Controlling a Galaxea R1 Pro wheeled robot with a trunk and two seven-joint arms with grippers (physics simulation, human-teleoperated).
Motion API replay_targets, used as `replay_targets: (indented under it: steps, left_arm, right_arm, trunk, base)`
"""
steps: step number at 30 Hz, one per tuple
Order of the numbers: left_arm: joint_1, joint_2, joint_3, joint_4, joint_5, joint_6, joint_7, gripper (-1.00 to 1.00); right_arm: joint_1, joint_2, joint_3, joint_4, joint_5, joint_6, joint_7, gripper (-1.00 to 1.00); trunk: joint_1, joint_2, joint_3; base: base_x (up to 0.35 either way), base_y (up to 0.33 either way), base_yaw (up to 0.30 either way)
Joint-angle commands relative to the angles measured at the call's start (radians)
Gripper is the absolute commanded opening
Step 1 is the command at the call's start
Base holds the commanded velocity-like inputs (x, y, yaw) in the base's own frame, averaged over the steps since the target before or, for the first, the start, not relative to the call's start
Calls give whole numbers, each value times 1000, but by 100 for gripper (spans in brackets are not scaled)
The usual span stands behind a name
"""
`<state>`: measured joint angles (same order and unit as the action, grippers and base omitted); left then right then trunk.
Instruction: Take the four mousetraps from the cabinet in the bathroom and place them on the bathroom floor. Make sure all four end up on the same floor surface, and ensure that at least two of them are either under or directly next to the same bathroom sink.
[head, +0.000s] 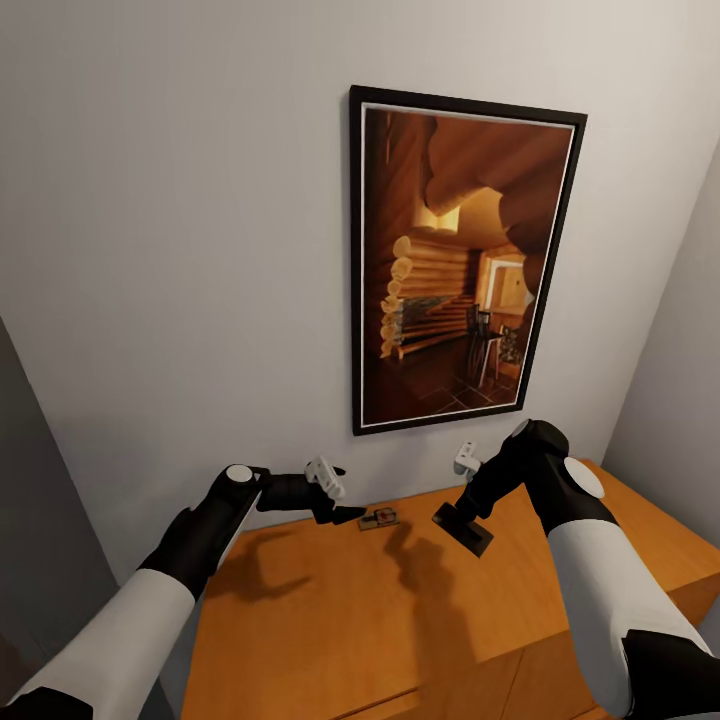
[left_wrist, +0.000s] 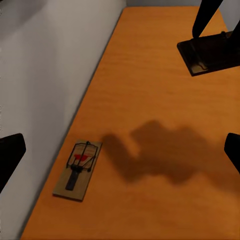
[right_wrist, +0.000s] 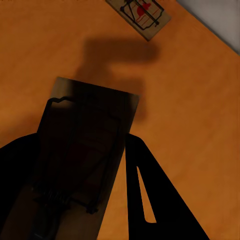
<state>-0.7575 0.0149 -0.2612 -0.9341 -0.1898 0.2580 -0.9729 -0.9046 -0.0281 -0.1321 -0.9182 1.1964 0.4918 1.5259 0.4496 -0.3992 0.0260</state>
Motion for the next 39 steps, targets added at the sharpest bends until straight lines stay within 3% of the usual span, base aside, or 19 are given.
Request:
replay_targets:
  steps: [1,25,34,39]
  left_arm:
    - [0,1,-1,-2,0,10,-3,100]
    - [0,-9,-5,-2,0,29,-1,100]
    - [0,-13,-60,-2,0,39,3,100]
    - [0,-13,-66,-2,0,39,3,100]
  right_arm:
    - [0,0,-1,-1,5,11,7,-100]
    - [0,0,-1,-1,5,11,7,-100]
    - [0,0,-1,-1,5,11,7,-100]
    - [0,0,-1,-1,5,11,7,-100]
  trunk:
    - [0,-1,-1]
    - [0,-1,-1]
    - [0,-1,-1]
    - [0,-1,-1]
  base:
    - [0,0,0]
    - [0,0,0]
    - [0,0,0]
    - [0,0,0]
